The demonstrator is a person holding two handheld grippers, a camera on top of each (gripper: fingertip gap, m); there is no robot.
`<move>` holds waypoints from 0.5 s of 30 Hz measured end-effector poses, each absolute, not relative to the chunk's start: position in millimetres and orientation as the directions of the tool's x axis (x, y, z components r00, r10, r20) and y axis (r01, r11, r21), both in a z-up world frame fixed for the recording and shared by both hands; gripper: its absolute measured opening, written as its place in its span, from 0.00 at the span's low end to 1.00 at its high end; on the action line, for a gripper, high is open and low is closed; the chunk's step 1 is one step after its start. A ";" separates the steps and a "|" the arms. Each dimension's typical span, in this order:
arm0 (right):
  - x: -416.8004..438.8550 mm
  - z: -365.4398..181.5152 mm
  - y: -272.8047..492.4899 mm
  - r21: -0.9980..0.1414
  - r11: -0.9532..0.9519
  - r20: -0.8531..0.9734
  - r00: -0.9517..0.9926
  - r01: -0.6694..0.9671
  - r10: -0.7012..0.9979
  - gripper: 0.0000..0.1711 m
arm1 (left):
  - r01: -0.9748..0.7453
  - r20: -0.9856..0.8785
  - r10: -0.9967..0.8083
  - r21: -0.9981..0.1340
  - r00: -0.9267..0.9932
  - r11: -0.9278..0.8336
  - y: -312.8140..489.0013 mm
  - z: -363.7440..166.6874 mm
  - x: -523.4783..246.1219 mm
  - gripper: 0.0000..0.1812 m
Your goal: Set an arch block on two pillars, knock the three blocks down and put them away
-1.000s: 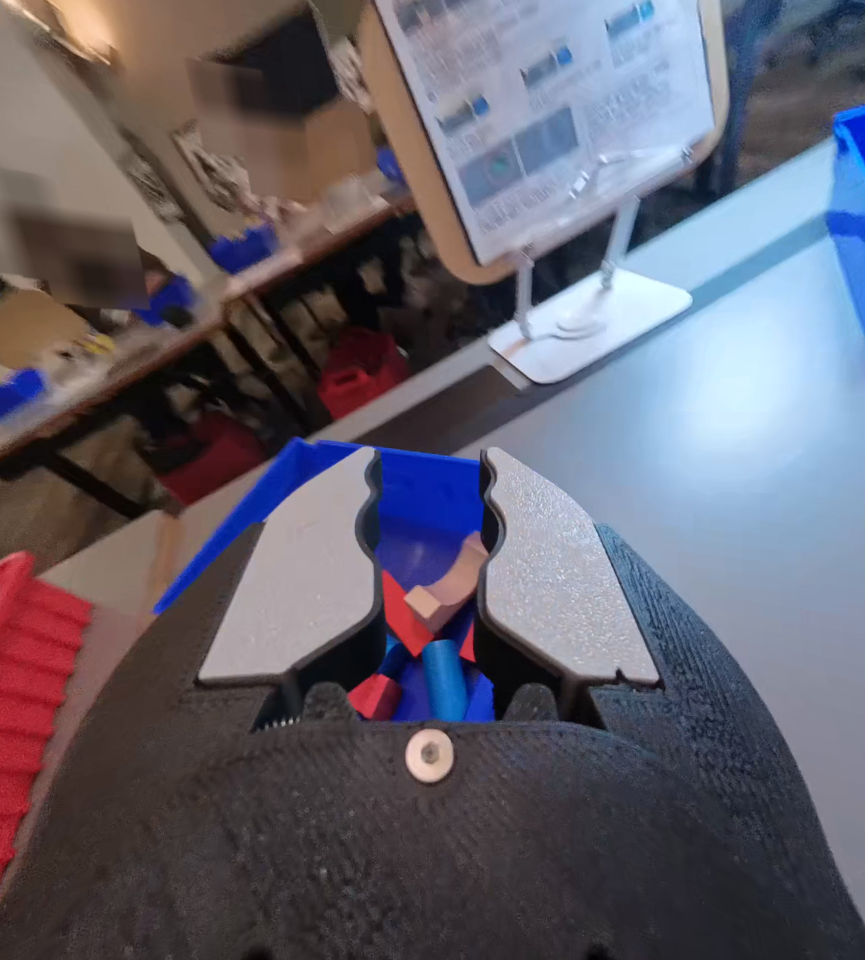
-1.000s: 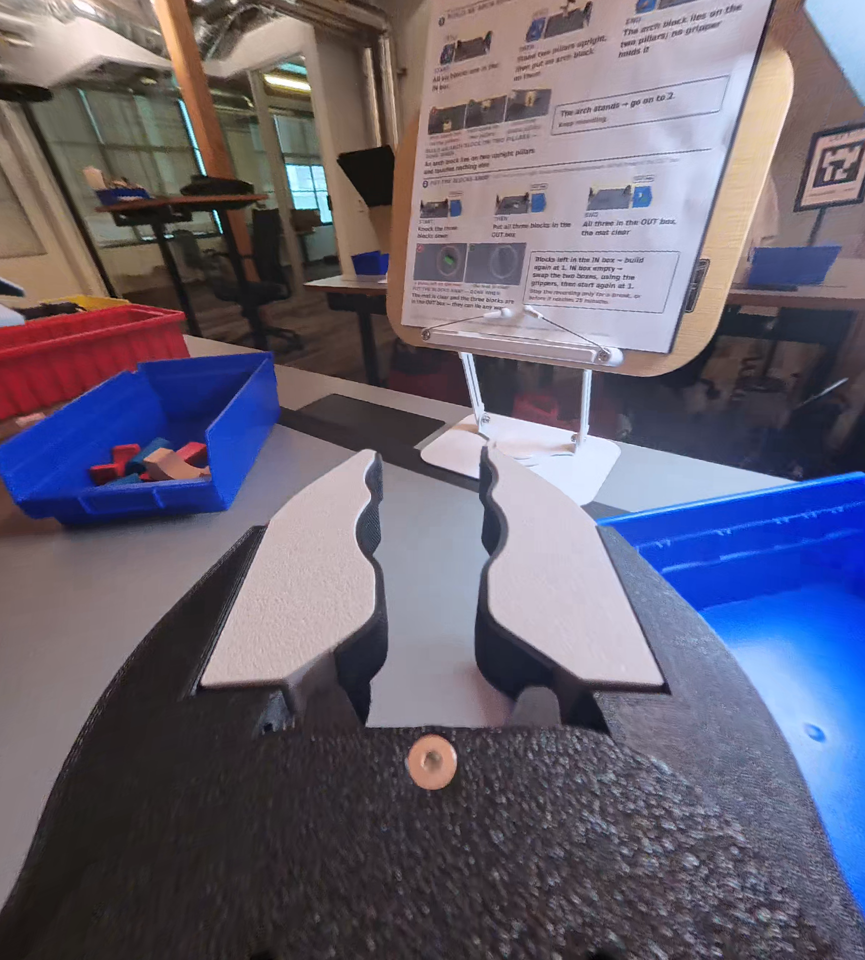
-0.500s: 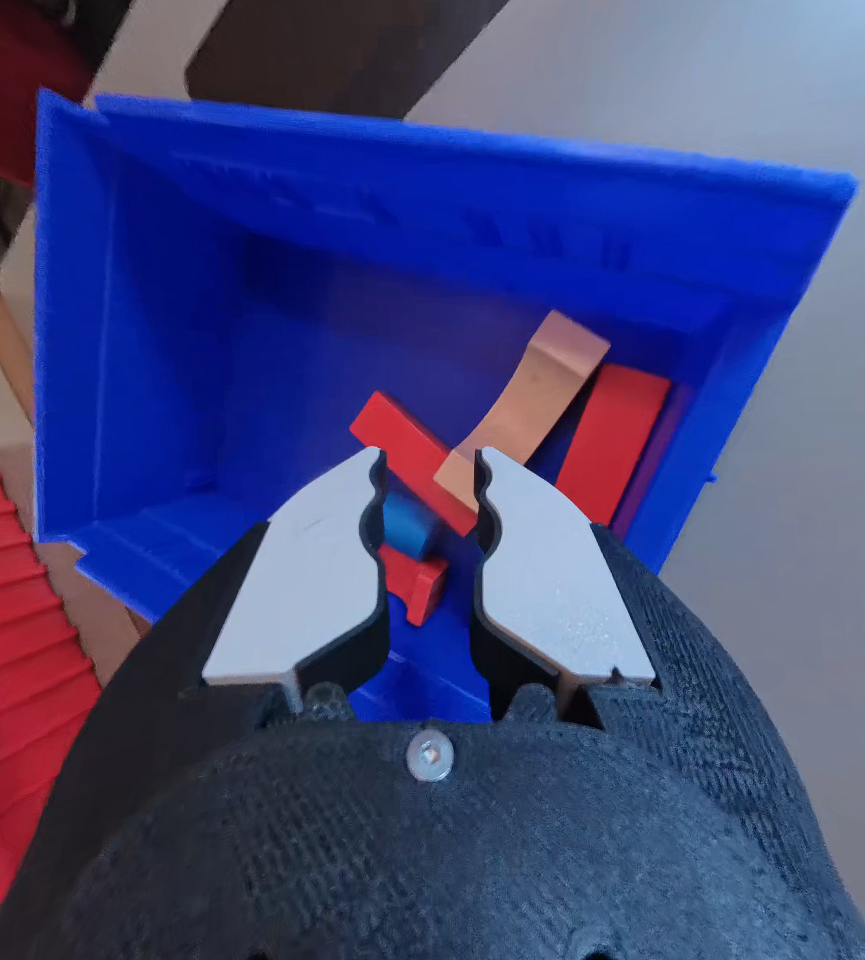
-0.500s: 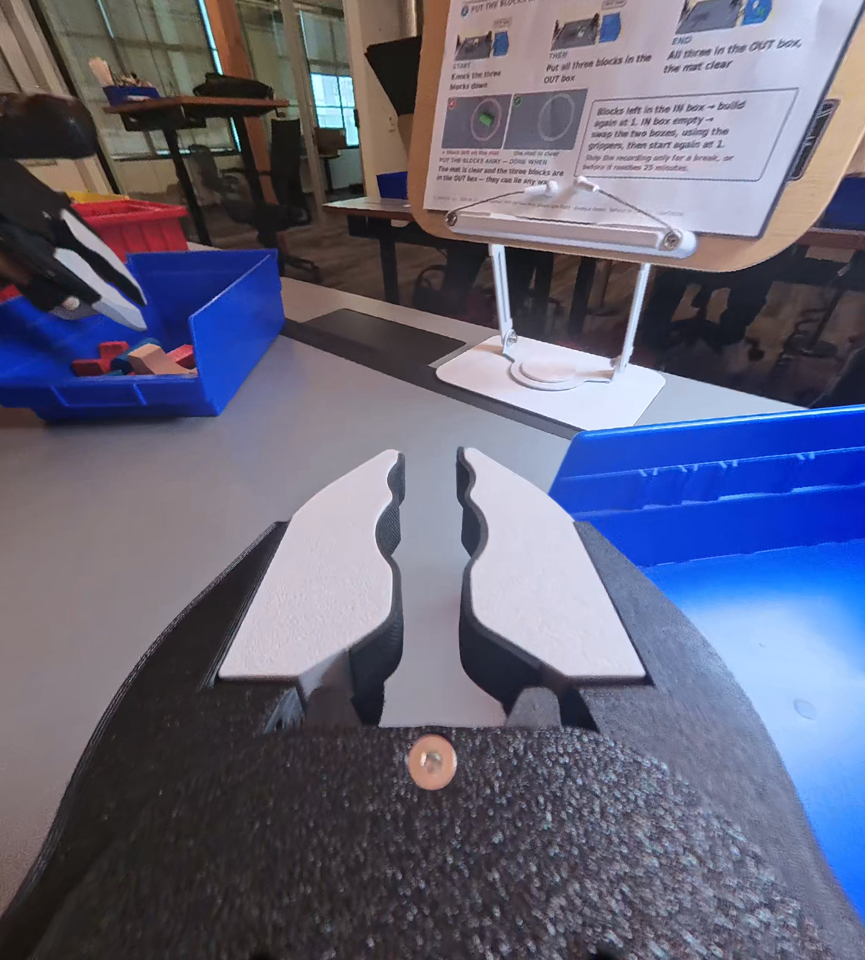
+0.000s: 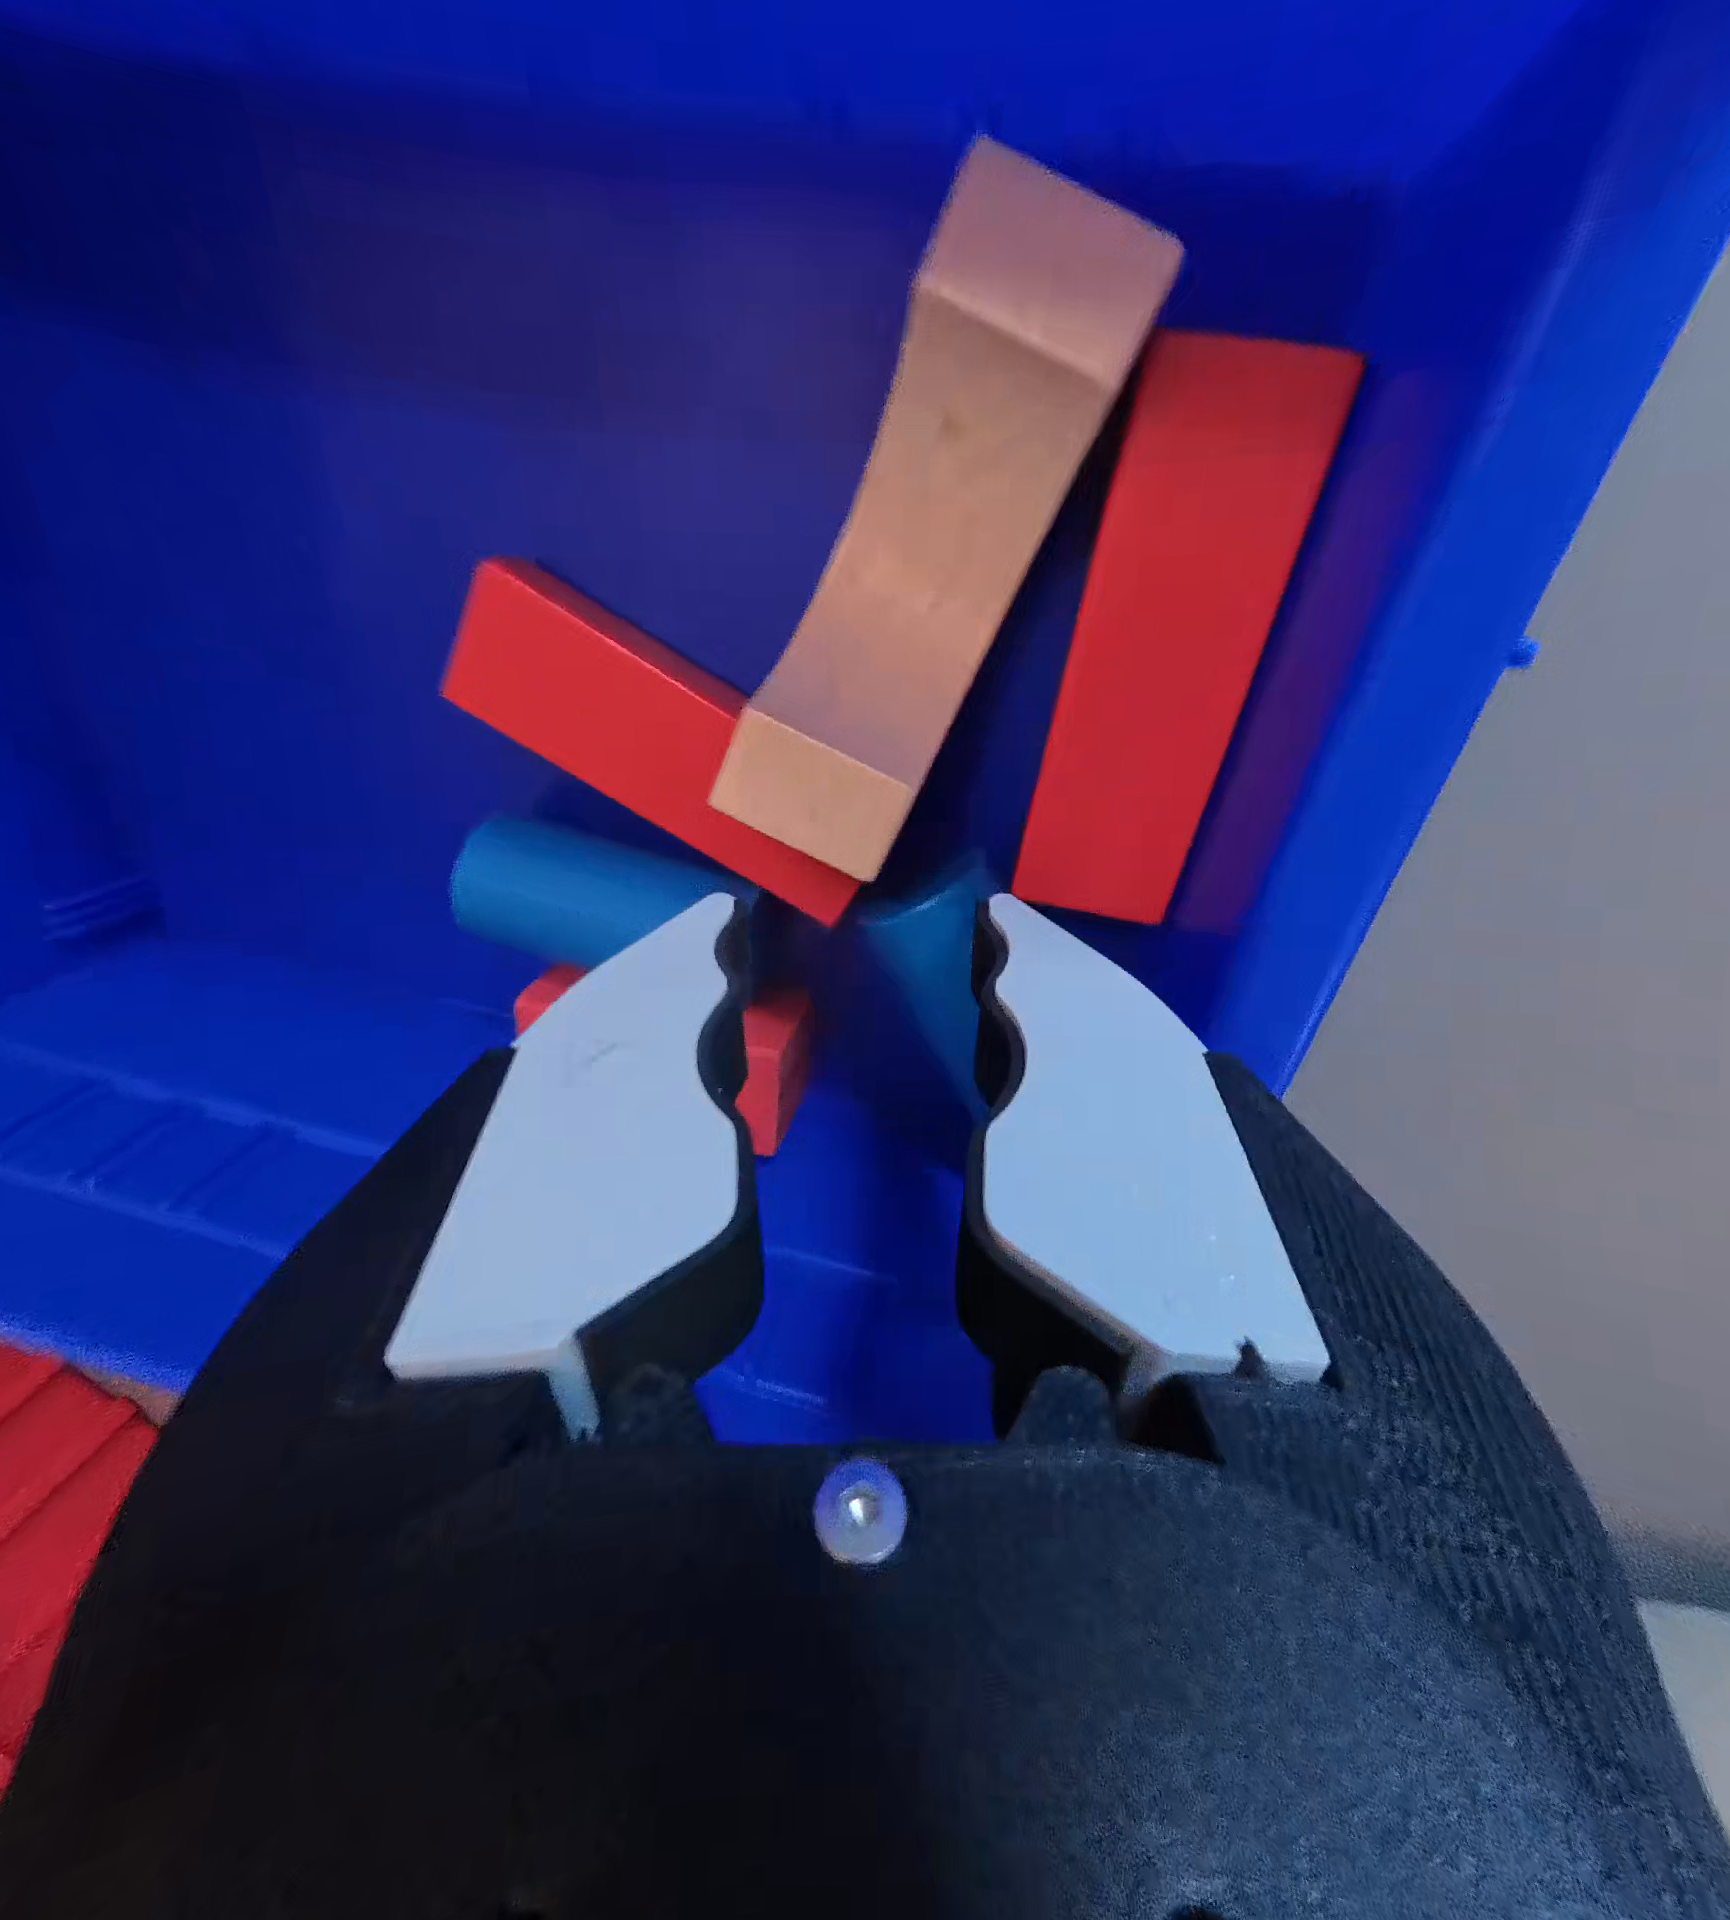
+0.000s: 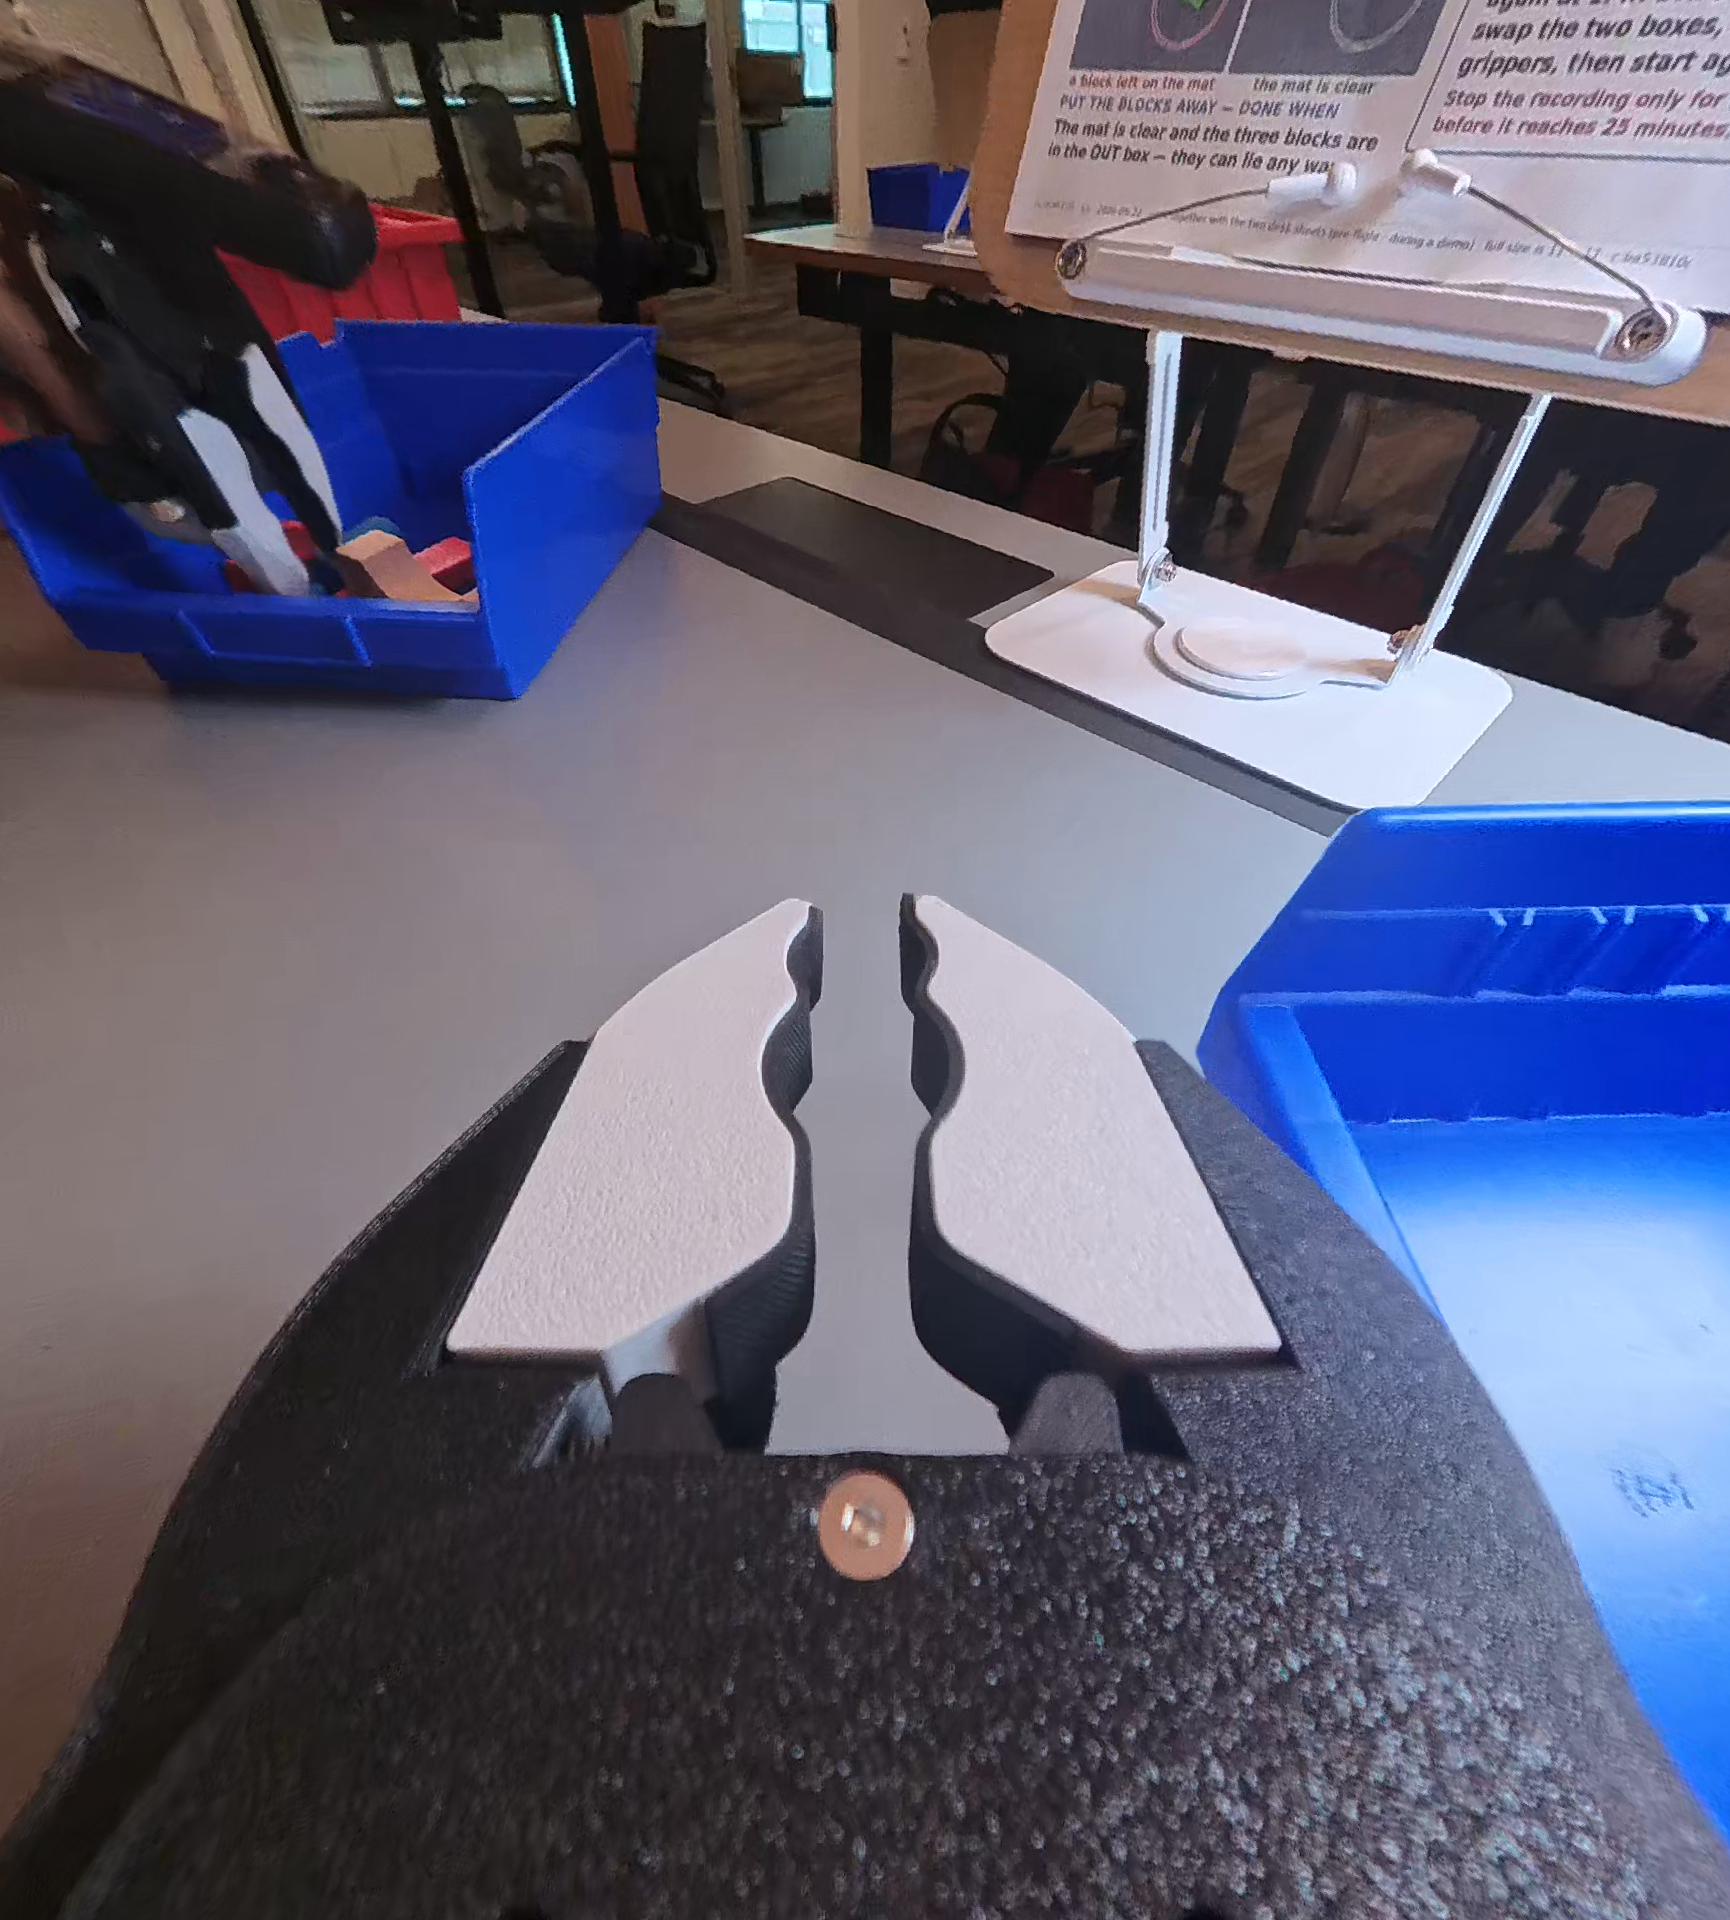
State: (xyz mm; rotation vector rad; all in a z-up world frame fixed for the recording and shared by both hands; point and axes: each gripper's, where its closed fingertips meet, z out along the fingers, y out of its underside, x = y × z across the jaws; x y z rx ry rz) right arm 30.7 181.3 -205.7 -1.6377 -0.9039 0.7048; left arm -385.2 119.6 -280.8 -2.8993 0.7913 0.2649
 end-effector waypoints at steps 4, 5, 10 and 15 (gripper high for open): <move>32.5 -206.4 180.2 -0.969 -0.130 0.005 0.536 0.212 0.844 0.08 | -0.580 -0.149 -0.602 0.167 0.784 -0.797 98.9 -297.3 -400.8 0.24; 33.6 -205.7 180.3 -0.968 -0.119 0.019 0.538 0.221 0.843 0.08 | -0.573 -0.136 -0.599 0.189 0.789 -0.798 97.4 -301.0 -401.8 0.24; 34.1 -209.2 179.2 -0.964 -0.134 0.009 0.529 0.231 0.849 0.08 | -0.568 -0.077 -0.604 0.261 0.793 -0.780 85.6 -310.5 -398.3 0.18; 33.2 -214.0 178.8 -0.958 -0.142 0.009 0.521 0.250 0.854 0.08 | -0.644 -0.135 -0.656 0.125 0.742 -0.754 102.0 -283.6 -390.7 0.00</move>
